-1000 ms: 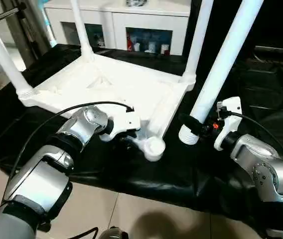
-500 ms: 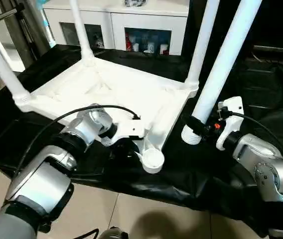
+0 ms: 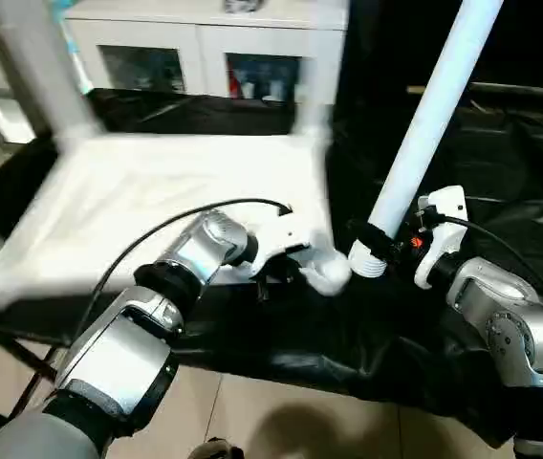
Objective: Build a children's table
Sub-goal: Rotate table base
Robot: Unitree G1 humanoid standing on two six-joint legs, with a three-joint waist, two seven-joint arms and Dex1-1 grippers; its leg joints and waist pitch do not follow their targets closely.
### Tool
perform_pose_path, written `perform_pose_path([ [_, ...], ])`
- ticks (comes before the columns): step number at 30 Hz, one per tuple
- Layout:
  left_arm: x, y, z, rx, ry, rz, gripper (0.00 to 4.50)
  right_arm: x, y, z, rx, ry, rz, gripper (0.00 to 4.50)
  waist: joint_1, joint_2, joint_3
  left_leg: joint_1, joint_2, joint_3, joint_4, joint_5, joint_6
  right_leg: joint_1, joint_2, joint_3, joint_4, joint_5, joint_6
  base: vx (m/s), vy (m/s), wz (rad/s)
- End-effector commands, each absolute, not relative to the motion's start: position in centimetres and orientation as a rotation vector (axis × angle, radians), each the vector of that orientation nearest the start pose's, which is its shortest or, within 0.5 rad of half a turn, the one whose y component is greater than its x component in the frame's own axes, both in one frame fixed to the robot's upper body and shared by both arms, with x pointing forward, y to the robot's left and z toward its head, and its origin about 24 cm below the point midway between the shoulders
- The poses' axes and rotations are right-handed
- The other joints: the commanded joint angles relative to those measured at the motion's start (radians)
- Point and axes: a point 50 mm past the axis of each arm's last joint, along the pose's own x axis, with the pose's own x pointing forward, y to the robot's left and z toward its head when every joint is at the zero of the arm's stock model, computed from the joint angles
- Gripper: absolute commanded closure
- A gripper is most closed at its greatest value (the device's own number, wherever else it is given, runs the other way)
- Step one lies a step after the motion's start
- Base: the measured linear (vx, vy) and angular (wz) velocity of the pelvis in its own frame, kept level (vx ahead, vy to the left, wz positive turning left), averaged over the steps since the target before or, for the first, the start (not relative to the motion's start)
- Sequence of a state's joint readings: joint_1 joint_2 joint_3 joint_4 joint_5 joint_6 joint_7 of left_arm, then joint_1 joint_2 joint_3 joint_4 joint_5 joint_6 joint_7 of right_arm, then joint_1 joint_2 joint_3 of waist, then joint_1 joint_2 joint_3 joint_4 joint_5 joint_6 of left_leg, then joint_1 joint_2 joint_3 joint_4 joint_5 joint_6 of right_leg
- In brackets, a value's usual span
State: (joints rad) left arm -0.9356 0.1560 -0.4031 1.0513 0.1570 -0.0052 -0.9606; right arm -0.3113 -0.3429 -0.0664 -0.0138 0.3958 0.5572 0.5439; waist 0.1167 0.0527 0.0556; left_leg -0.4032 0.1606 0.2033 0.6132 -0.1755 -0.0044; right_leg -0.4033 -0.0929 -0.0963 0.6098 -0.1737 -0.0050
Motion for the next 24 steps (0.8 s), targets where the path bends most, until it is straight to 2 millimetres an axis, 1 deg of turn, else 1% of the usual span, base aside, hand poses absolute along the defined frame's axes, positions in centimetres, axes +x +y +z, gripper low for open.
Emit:
perform_pose_path([
  [1,36.4,6.9,7.2,0.646,0.328,-1.175,4.49,29.9,-17.5,9.7,0.101,0.199,0.594,2.59,0.012,-0.018,-0.081,0.023,0.074,-0.047,-0.071,-0.172,0.059,0.055,-0.09,0.055,-0.072,-0.146,-0.229,0.0,0.0,0.0],
  [3,36.2,6.8,7.1,0.637,0.31,-1.186,4.5,29.9,-17.5,9.7,0.099,0.199,0.593,2.59,0.012,-0.018,-0.083,0.025,0.076,-0.046,-0.071,-0.17,0.059,0.055,-0.091,0.055,-0.069,-0.134,-0.231,0.0,0.0,0.0],
  [4,36.0,6.5,7.1,0.617,0.274,-1.22,4.5,29.9,-17.6,9.6,0.098,0.2,0.59,2.59,0.016,-0.018,-0.081,0.027,0.075,-0.044,-0.071,-0.177,0.058,0.053,-0.092,0.056,-0.074,-0.151,-0.23,0.0,0.0,0.0],
  [5,35.9,6.4,7.1,0.612,0.264,-1.23,4.5,29.9,-17.6,9.6,0.097,0.201,0.589,2.59,0.017,-0.018,-0.08,0.027,0.076,-0.044,-0.072,-0.182,0.054,0.053,-0.093,0.056,-0.074,-0.161,-0.229,0.0,0.0,0.0],
  [7,35.8,6.4,7.0,0.612,0.269,-1.228,4.5,29.9,-17.6,9.6,0.095,0.202,0.587,2.59,0.026,-0.016,-0.08,0.031,0.079,-0.044,-0.073,-0.193,0.042,0.049,-0.093,0.057,-0.075,-0.183,-0.224,0.0,0.0,0.0],
  [8,35.7,6.4,7.0,0.621,0.253,-1.242,4.5,29.9,-17.6,9.5,0.093,0.203,0.587,2.59,0.028,-0.018,-0.08,0.031,0.08,-0.044,-0.074,-0.197,0.038,0.049,-0.093,0.058,-0.074,-0.186,-0.222,0.0,0.0,0.0],
  [11,35.1,6.0,7.0,0.644,0.187,-1.327,4.5,29.9,-17.6,9.5,0.091,0.204,0.585,2.59,0.032,-0.016,-0.08,0.031,0.08,-0.046,-0.076,-0.202,0.03,0.049,-0.095,0.059,-0.074,-0.188,-0.211,0.0,0.0,0.0],
  [12,35.0,5.9,7.0,0.64,0.167,-1.352,4.5,29.9,-17.6,9.5,0.091,0.203,0.585,2.59,0.034,-0.017,-0.08,0.03,0.08,-0.046,-0.076,-0.201,0.031,0.049,-0.096,0.059,-0.075,-0.184,-0.209,0.0,0.0,0.0],
  [14,34.6,5.5,7.1,0.613,0.145,-1.402,4.5,29.9,-17.6,9.6,0.092,0.202,0.584,2.59,0.037,-0.016,-0.079,0.031,0.079,-0.044,-0.076,-0.204,0.03,0.048,-0.097,0.059,-0.075,-0.188,-0.209,0.0,0.0,0.0],
  [15,34.5,5.4,7.2,0.607,0.132,-1.42,4.5,29.9,-17.6,9.6,0.092,0.201,0.583,2.59,0.04,-0.009,-0.08,0.034,0.081,-0.045,-0.076,-0.21,0.025,0.046,-0.097,0.06,-0.075,-0.198,-0.208,0.0,0.0,0.0],
  [17,34.4,5.2,7.3,0.604,0.121,-1.443,4.5,29.9,-17.6,9.6,0.093,0.2,0.582,2.59,0.045,-0.011,-0.079,0.035,0.082,-0.044,-0.077,-0.218,0.022,0.045,-0.097,0.06,-0.077,-0.211,-0.205,0.0,0.0,0.0],
  [18,34.3,5.1,7.3,0.609,0.115,-1.454,4.5,29.9,-17.6,9.6,0.093,0.199,0.581,2.59,0.047,-0.011,-0.079,0.035,0.083,-0.044,-0.077,-0.221,0.019,0.044,-0.098,0.061,-0.077,-0.217,-0.204,0.0,0.0,0.0],
  [19,34.2,4.9,7.4,0.626,0.09,-1.478,4.5,29.9,-17.7,9.7,0.094,0.197,0.578,2.59,0.053,-0.006,-0.078,0.038,0.083,-0.044,-0.077,-0.233,0.013,0.041,-0.099,0.062,-0.079,-0.232,-0.201,0.0,0.0,0.0],
  [20,34.1,4.7,7.6,0.64,0.063,-1.495,4.5,29.9,-17.8,9.7,0.094,0.195,0.574,2.59,0.054,-0.006,-0.077,0.036,0.082,-0.045,-0.078,-0.237,0.012,0.042,-0.099,0.061,-0.081,-0.24,-0.197,0.0,0.0,0.0],
  [21,33.9,4.4,7.7,0.655,0.037,-1.518,4.5,29.9,-17.9,9.8,0.094,0.193,0.57,2.59,0.056,-0.009,-0.078,0.037,0.082,-0.045,-0.078,-0.24,0.011,0.042,-0.099,0.061,-0.082,-0.246,-0.19,0.0,0.0,0.0],
  [22,33.8,4.1,7.9,0.681,0.009,-1.543,4.5,29.9,-18.1,9.8,0.093,0.191,0.563,2.59,0.058,-0.001,-0.078,0.037,0.082,-0.045,-0.078,-0.242,0.009,0.041,-0.1,0.062,-0.081,-0.253,-0.187,0.0,0.0,0.0],
  [23,33.8,4.1,7.9,0.685,0.006,-1.546,4.5,29.9,-18.1,9.8,0.093,0.191,0.562,2.59,0.058,-0.004,-0.078,0.037,0.082,-0.045,-0.078,-0.242,0.01,0.041,-0.099,0.061,-0.083,-0.256,-0.183,0.0,0.0,0.0],
  [24,33.7,4.0,8.0,0.699,-0.004,-1.557,4.5,29.9,-18.2,9.8,0.092,0.19,0.559,2.59,0.059,-0.002,-0.078,0.035,0.083,-0.045,-0.078,-0.239,0.01,0.043,-0.1,0.062,-0.081,-0.254,-0.182,0.0,0.0,0.0],
])
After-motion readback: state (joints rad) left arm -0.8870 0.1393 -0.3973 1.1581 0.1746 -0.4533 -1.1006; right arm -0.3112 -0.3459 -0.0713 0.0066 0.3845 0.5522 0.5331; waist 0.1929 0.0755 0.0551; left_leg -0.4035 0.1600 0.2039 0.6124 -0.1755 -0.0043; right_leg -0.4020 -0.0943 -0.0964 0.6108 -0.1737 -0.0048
